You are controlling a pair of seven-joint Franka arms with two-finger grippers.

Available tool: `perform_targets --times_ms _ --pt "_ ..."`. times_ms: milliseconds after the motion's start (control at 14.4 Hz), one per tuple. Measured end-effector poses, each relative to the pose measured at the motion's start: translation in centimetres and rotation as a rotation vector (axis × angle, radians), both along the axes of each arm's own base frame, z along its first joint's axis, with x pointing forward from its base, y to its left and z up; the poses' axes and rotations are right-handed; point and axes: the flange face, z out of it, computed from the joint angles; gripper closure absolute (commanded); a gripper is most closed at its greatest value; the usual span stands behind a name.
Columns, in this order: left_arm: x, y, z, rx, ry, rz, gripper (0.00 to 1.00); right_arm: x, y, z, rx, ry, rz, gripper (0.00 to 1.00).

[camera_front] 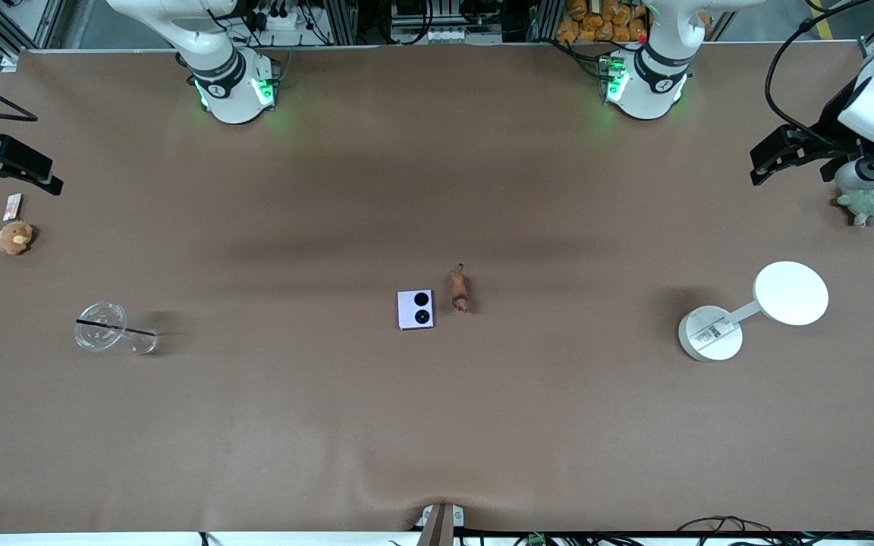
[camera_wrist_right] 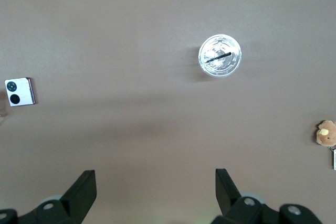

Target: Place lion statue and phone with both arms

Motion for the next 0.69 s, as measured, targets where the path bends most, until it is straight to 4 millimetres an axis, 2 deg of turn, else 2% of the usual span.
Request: perform_targets --times_ms 693 --pt "-0.31 -0.24 -0.15 0.003 0.026 -0.005 0.0 -0.01 -0.17 0.43 -0.001 -0.009 -0.003 0.0"
